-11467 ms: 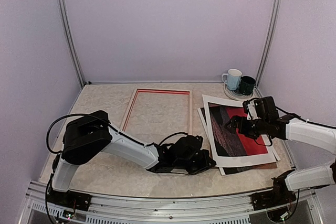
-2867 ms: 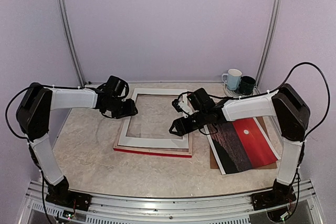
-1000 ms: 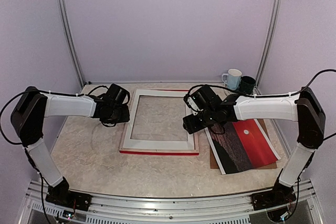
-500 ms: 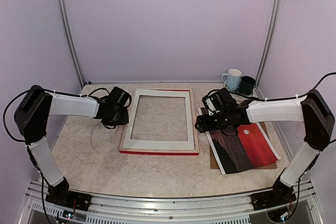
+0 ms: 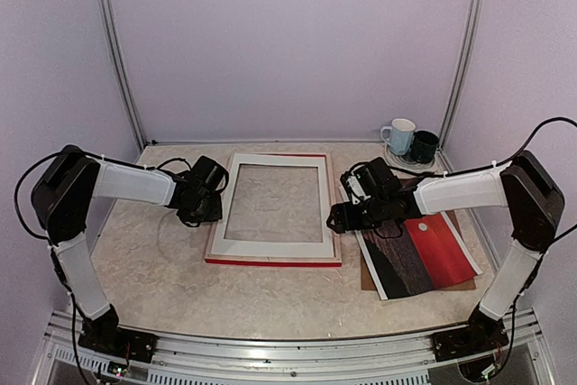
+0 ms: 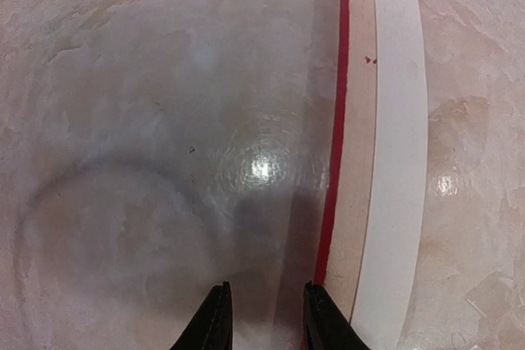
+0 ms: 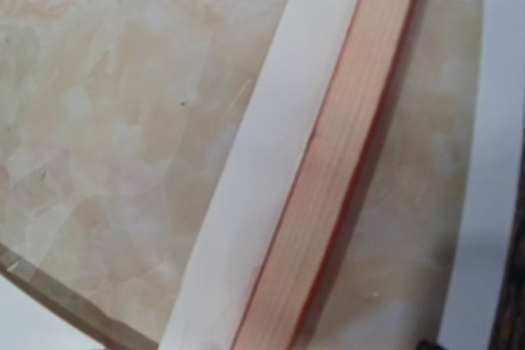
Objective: Put the photo into the frame
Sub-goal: Adjust the mat board under the glass panel.
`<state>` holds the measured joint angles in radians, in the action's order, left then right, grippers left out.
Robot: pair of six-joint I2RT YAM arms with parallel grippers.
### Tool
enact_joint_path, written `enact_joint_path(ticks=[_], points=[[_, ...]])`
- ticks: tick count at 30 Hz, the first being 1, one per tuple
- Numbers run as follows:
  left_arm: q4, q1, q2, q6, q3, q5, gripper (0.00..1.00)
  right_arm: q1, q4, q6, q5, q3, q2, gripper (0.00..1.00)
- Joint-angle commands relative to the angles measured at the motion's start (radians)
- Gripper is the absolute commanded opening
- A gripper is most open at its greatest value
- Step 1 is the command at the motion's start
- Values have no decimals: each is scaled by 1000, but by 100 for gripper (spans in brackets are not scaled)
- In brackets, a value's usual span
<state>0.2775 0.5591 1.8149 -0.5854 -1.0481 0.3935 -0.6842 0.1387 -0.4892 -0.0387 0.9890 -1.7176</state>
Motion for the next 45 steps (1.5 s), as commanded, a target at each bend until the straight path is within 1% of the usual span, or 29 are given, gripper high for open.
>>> enact_joint_path(ticks=[1, 10, 17, 21, 27, 37, 45], points=[[-7, 22, 29, 9, 6, 0, 30, 4, -27, -7, -24, 0, -36, 80], [5, 54, 65, -2, -16, 12, 30, 3, -35, -8, -28, 2, -59, 80], [3, 56, 5, -15, -1, 51, 31, 4, -37, -8, -23, 0, -69, 80], [-24, 55, -44, -11, 14, 13, 31, 4, -39, -7, -22, 0, -71, 80], [-40, 53, -58, -3, 18, -31, 31, 3, -43, -9, -24, -3, -75, 80], [-55, 53, 15, -5, 20, -42, 30, 3, -86, -4, -81, -11, -85, 80], [-64, 56, 36, -5, 14, -62, 30, 4, -99, -2, -103, -12, -92, 80]])
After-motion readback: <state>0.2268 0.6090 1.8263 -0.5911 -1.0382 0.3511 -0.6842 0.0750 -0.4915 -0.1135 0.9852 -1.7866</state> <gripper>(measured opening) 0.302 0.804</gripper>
